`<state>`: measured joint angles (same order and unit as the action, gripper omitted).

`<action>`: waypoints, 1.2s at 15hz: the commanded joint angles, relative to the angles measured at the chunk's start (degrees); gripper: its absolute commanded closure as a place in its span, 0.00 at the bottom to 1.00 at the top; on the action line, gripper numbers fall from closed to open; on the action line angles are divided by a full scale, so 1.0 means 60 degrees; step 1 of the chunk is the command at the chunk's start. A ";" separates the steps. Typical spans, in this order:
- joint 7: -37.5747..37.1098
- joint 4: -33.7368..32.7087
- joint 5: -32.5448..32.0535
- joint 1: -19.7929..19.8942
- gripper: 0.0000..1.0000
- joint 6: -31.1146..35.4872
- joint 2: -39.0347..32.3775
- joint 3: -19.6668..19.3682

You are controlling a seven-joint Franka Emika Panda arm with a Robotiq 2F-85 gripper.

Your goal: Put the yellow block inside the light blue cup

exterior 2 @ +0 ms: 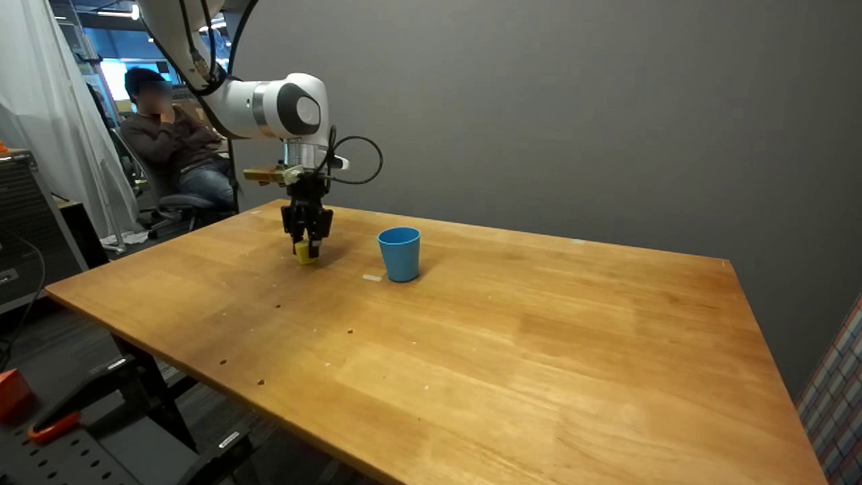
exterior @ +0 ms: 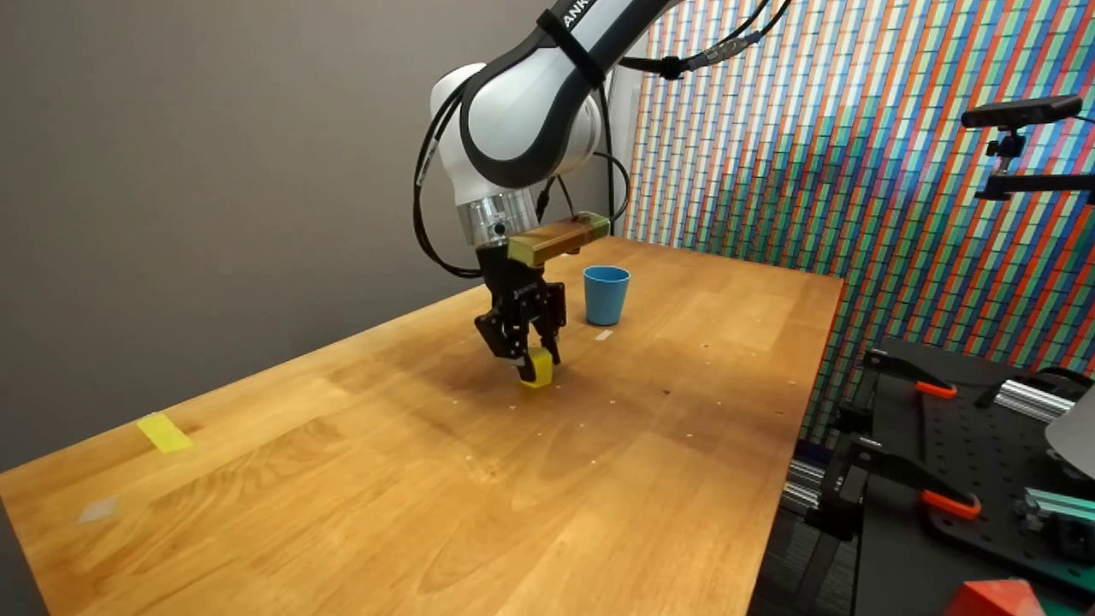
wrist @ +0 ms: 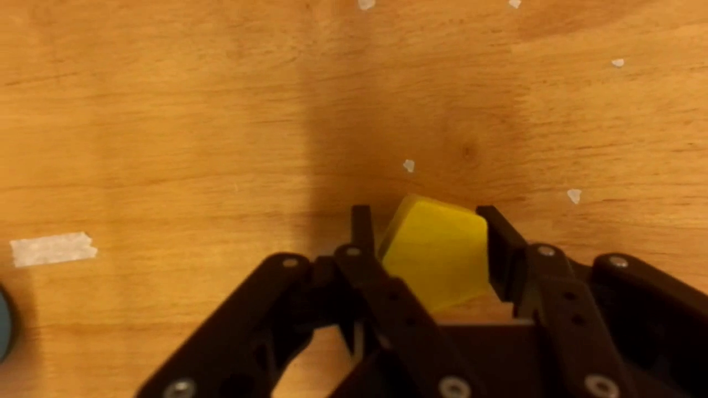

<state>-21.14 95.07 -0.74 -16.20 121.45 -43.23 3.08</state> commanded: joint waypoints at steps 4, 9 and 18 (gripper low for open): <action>-0.0690 0.0343 -0.0072 0.0232 0.81 -0.1320 0.1422 -0.0534; -0.1218 0.0087 -0.0324 0.0840 0.81 -0.2073 0.2229 -0.1260; -0.0808 -0.0428 -0.0189 0.1958 0.81 -0.2405 0.1663 -0.1337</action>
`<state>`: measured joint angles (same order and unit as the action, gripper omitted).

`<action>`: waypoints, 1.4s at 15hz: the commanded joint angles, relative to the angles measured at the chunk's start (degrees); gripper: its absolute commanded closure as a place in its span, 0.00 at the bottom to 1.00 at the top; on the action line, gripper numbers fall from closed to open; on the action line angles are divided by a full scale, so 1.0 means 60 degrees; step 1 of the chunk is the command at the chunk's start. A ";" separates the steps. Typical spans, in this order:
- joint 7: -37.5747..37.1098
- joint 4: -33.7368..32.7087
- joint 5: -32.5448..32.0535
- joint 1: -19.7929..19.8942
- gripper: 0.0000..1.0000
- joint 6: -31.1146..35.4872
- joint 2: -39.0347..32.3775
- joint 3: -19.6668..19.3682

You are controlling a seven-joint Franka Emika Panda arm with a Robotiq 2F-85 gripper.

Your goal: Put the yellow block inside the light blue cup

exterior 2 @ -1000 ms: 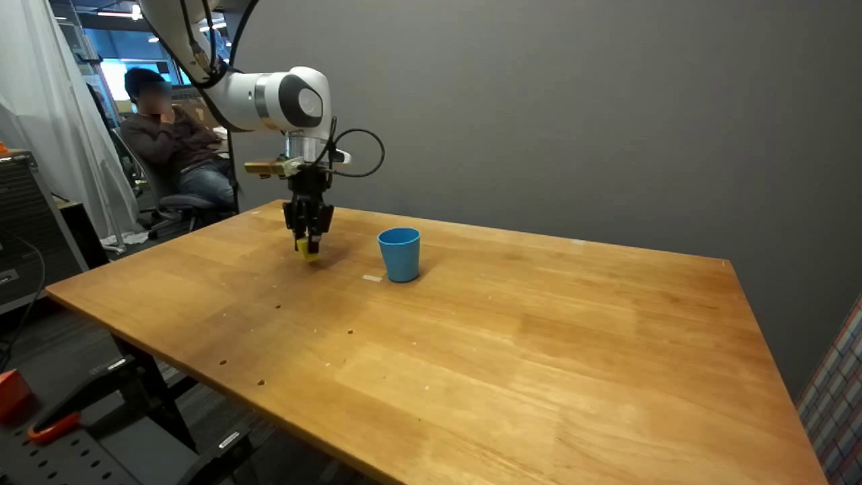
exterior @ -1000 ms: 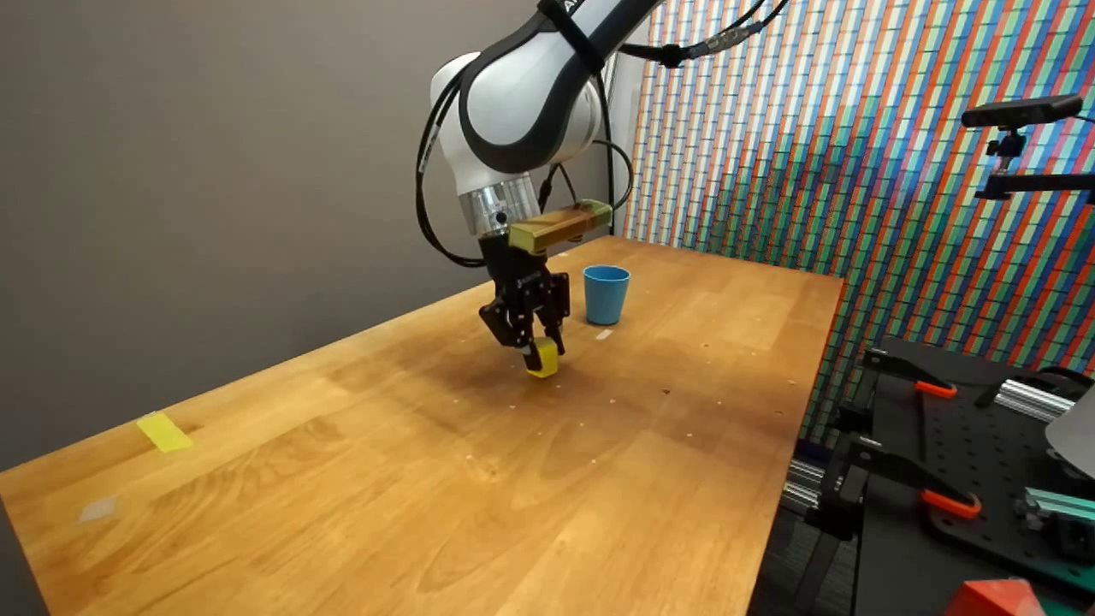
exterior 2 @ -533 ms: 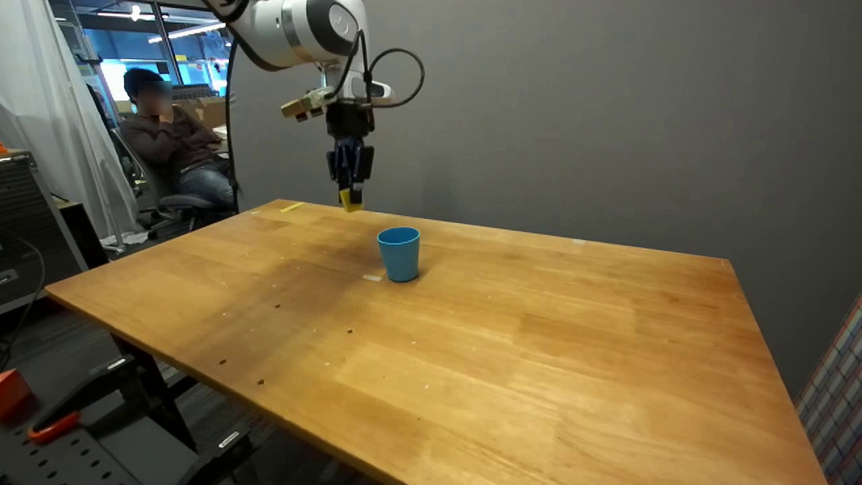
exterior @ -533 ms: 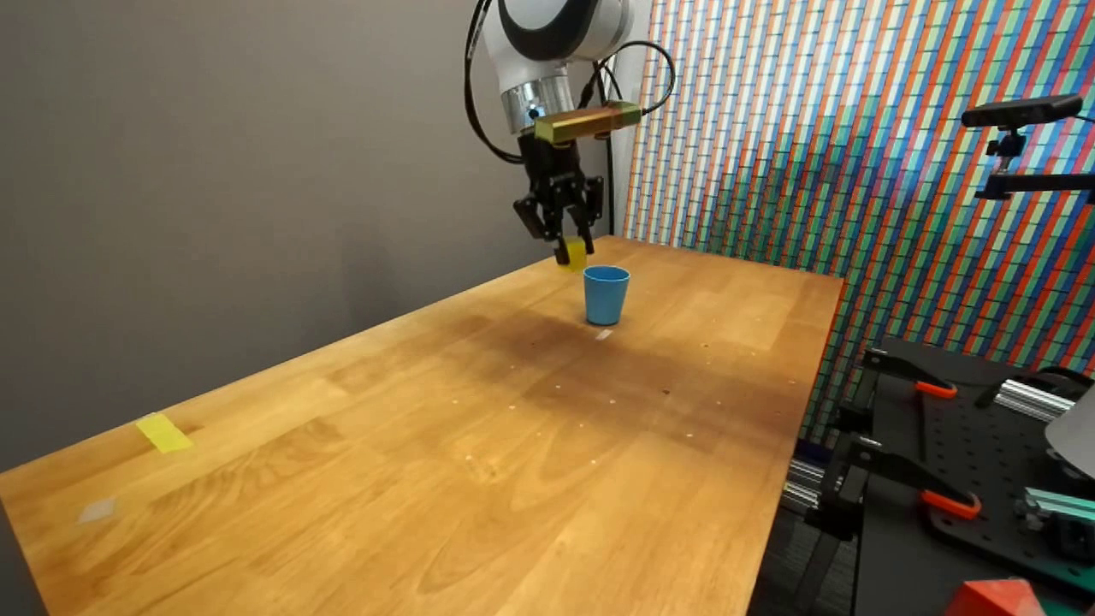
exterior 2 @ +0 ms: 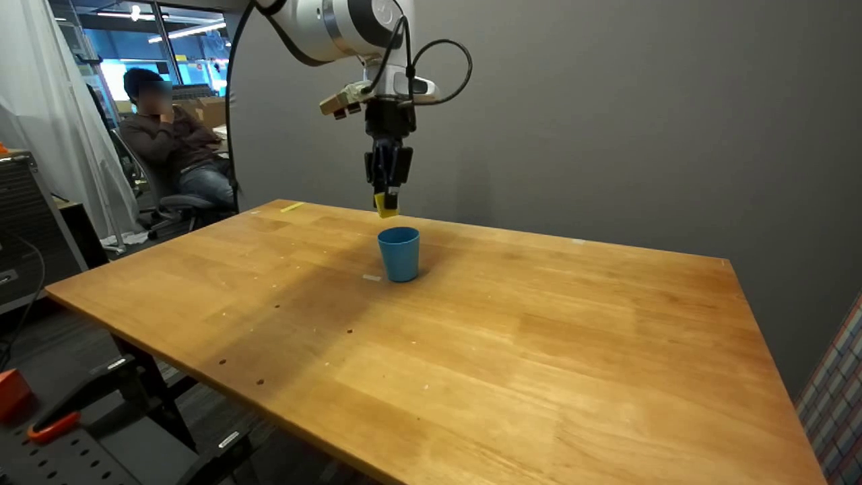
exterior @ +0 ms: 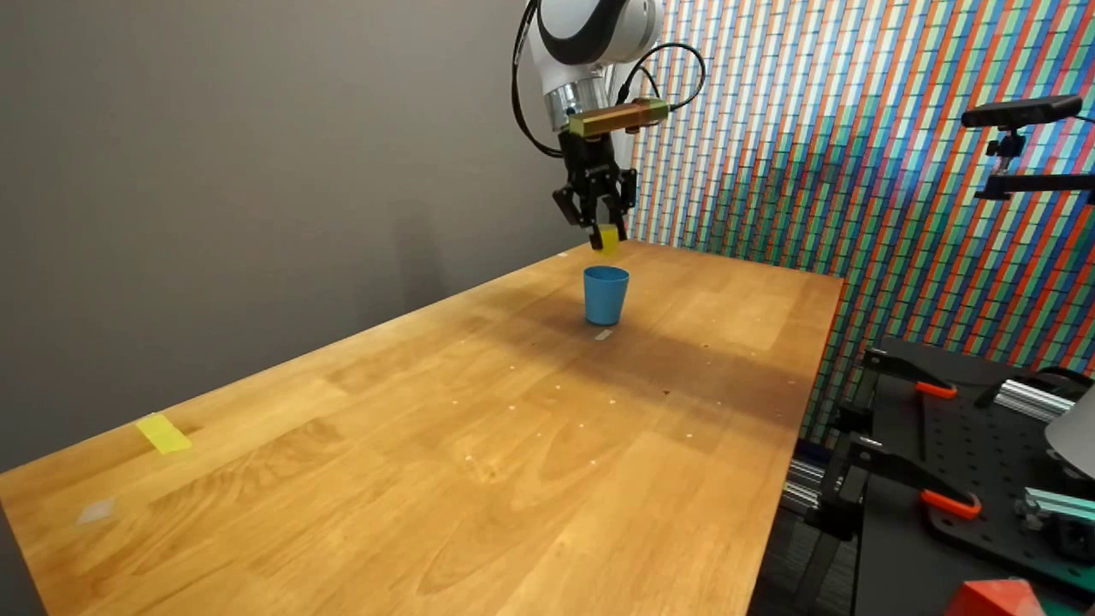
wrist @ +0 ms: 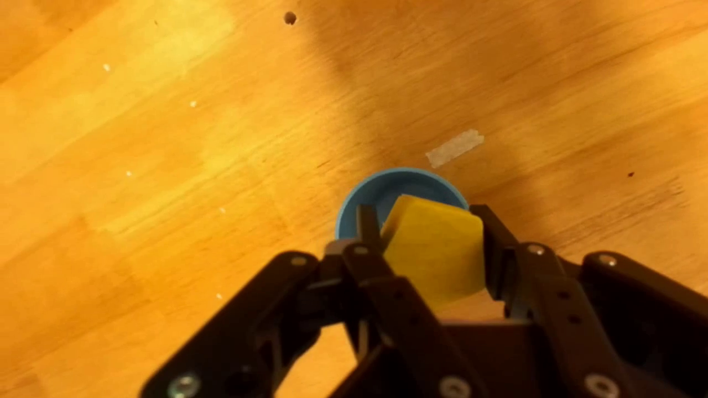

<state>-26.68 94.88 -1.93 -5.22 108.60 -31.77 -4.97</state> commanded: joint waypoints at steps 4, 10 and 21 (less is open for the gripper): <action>0.0156 -0.0637 -0.0055 0.0129 0.81 -0.0172 -0.0561 0.0019; 0.0190 -0.0704 0.0060 0.0225 0.17 -0.0136 -0.0661 -0.0004; 0.2459 0.1263 -0.0704 -0.0301 0.00 -0.0434 0.3093 0.0859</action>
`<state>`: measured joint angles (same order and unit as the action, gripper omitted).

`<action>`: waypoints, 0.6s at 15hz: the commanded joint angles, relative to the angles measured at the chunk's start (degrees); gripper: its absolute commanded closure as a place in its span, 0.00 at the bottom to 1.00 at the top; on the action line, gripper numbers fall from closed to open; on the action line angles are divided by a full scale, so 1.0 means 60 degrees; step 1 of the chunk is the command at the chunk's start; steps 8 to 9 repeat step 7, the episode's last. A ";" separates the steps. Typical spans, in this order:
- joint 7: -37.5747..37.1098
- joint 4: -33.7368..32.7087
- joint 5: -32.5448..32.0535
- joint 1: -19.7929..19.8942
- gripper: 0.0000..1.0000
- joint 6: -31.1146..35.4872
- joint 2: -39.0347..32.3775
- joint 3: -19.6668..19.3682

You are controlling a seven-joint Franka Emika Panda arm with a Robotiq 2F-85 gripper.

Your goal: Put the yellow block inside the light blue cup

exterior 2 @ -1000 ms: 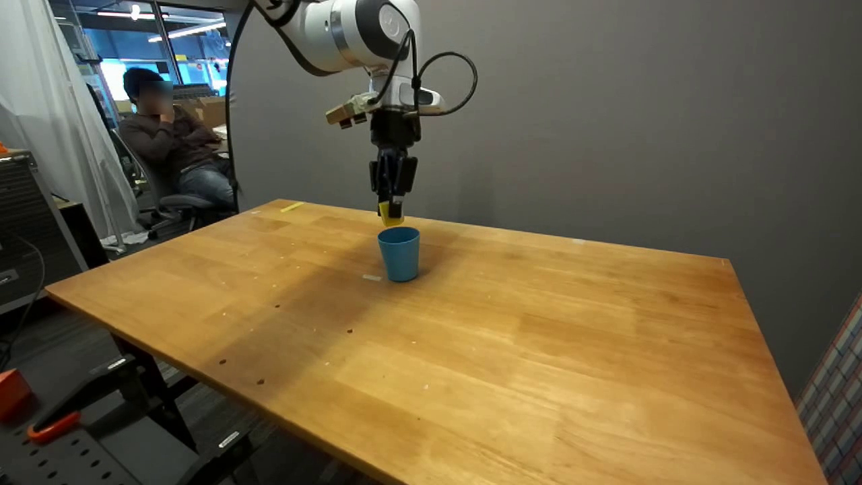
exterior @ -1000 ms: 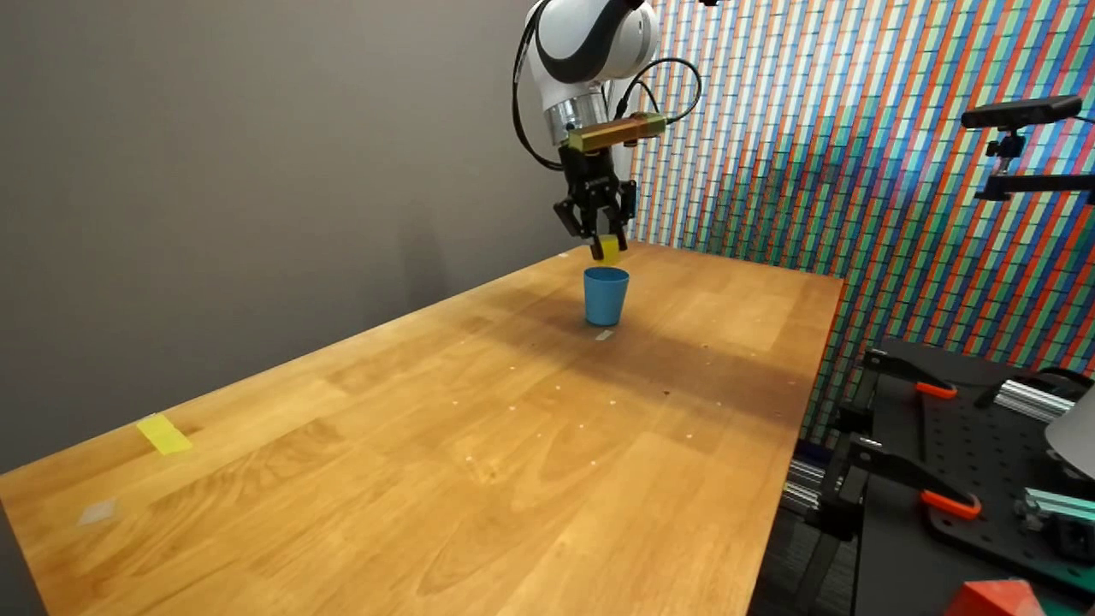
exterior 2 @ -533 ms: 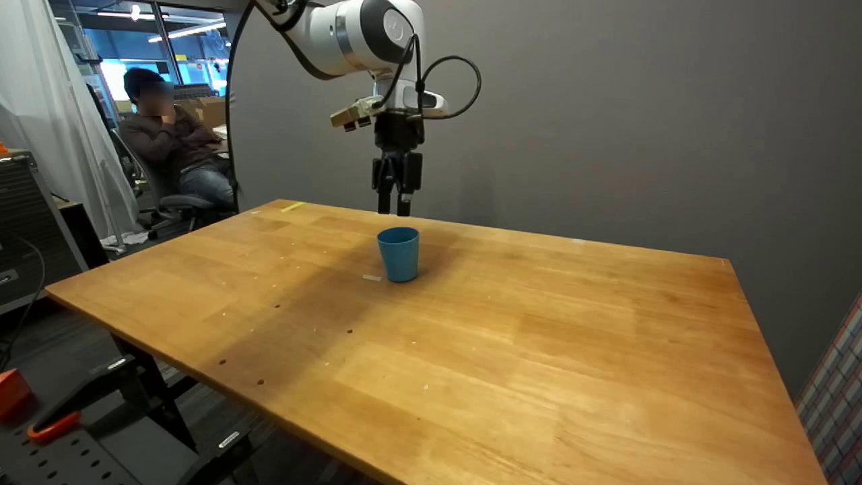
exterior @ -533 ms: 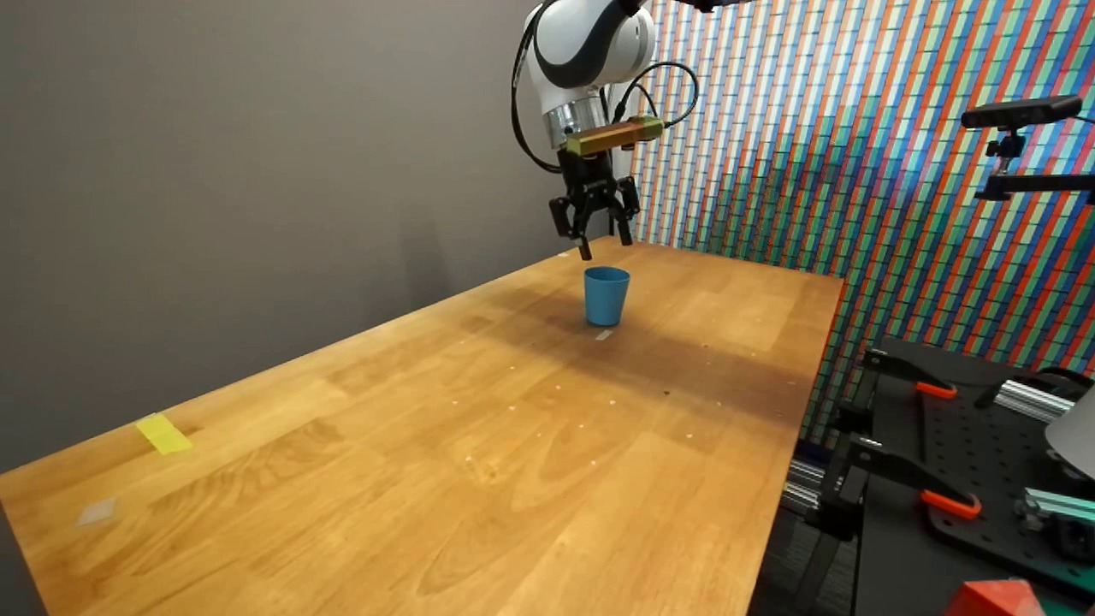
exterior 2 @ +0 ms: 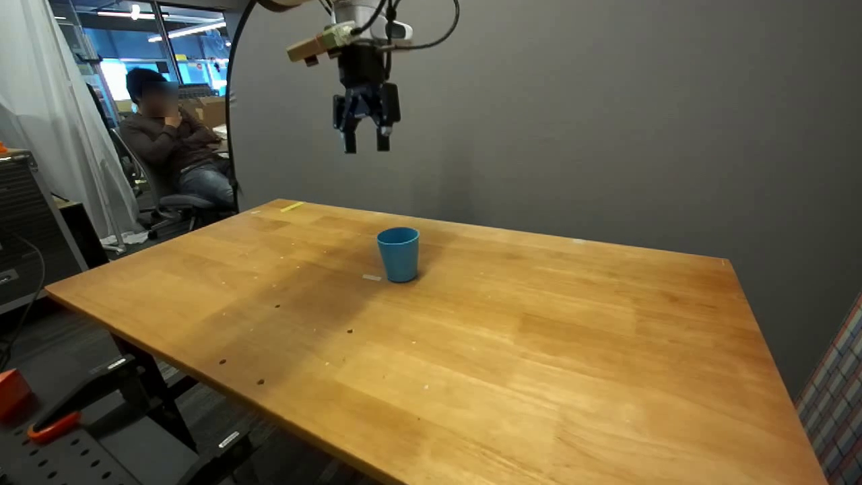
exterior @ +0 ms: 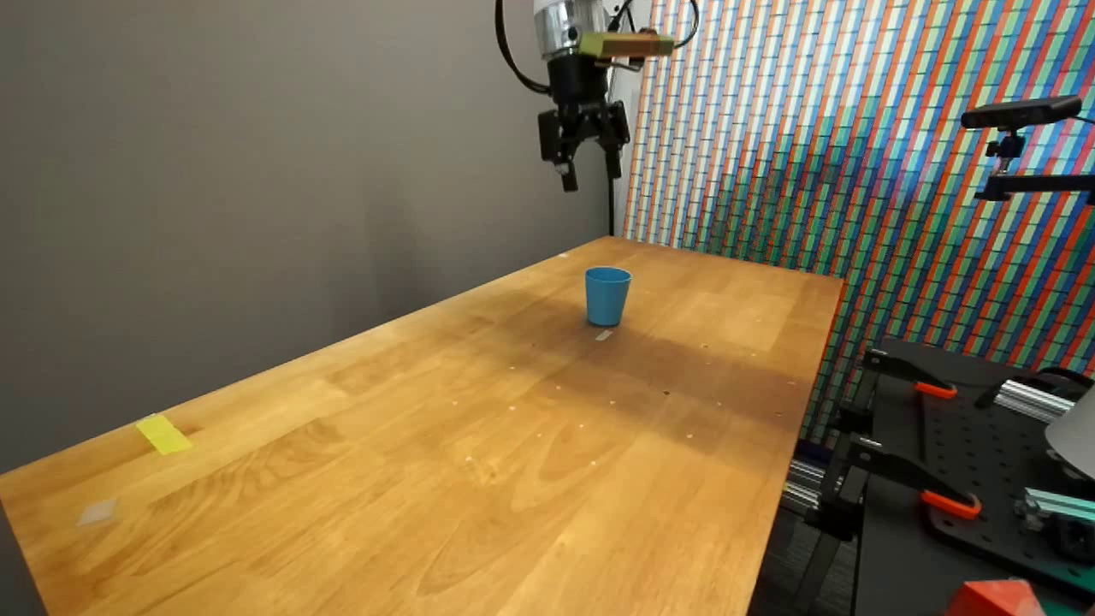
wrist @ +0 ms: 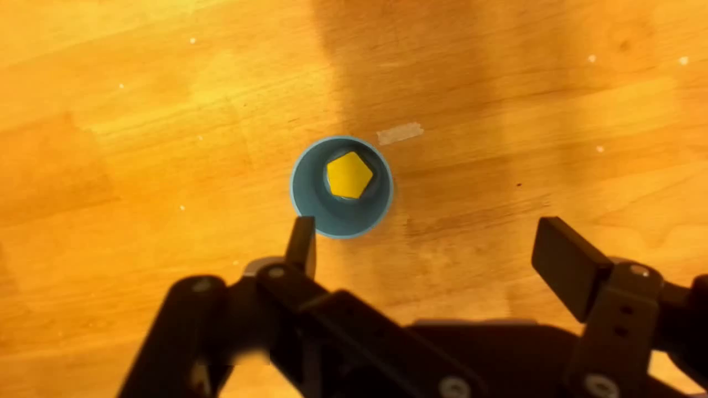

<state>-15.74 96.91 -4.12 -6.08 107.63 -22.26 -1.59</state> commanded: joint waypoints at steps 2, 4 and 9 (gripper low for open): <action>0.1448 0.1055 -0.0170 -0.0191 0.00 -0.1031 0.2296 0.0673; 0.1074 0.0553 -0.0146 -0.0135 0.00 -0.1047 0.1701 0.0727; 0.1446 0.0833 -0.0098 -0.0174 0.00 -0.1631 0.2526 0.1000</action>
